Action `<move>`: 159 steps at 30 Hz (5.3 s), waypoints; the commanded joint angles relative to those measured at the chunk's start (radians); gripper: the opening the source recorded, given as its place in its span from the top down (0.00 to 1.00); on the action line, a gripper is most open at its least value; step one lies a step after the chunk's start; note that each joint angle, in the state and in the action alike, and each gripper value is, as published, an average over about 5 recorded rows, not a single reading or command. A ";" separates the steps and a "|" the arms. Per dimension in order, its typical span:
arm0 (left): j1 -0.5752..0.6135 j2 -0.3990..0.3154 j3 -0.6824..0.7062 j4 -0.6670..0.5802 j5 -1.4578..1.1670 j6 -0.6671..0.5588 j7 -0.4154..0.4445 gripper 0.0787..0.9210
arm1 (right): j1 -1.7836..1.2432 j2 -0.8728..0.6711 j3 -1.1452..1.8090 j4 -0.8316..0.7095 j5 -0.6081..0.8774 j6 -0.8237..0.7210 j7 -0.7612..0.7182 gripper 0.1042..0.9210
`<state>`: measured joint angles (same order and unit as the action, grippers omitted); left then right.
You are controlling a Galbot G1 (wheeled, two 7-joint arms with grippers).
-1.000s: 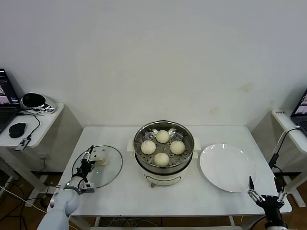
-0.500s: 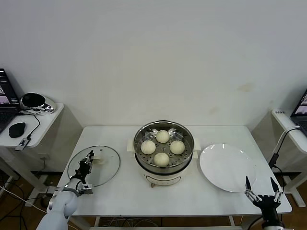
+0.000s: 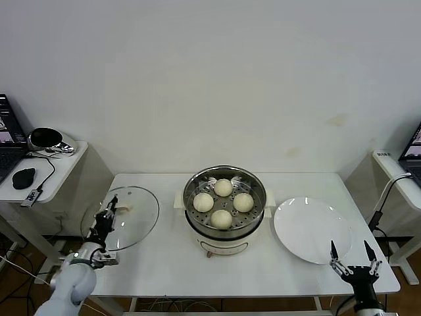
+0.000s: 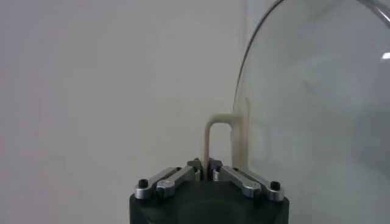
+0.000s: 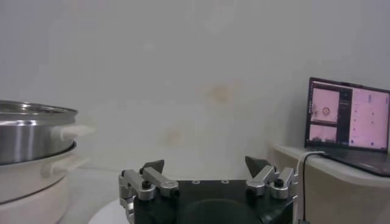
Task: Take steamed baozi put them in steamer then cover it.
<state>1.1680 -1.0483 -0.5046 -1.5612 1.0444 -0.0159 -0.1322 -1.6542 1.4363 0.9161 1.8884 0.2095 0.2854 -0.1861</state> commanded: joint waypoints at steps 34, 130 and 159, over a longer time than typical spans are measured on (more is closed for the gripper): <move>-0.416 -0.261 0.761 -0.342 0.224 0.573 0.442 0.92 | 0.017 0.068 -0.039 -0.017 -0.239 0.009 0.055 0.12; -0.031 -0.224 0.529 -0.566 0.027 0.481 0.326 0.21 | 0.009 0.052 -0.094 -0.071 -0.301 0.056 0.027 0.12; 0.681 -0.281 -0.083 -0.541 -1.286 -0.033 0.002 0.12 | -0.103 -0.117 -0.259 -0.011 -0.080 0.014 0.033 0.12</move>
<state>1.7041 -1.3080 -0.4564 -2.1952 0.0253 0.0991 -0.1188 -1.7249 1.3662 0.7033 1.8587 0.0573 0.3149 -0.1550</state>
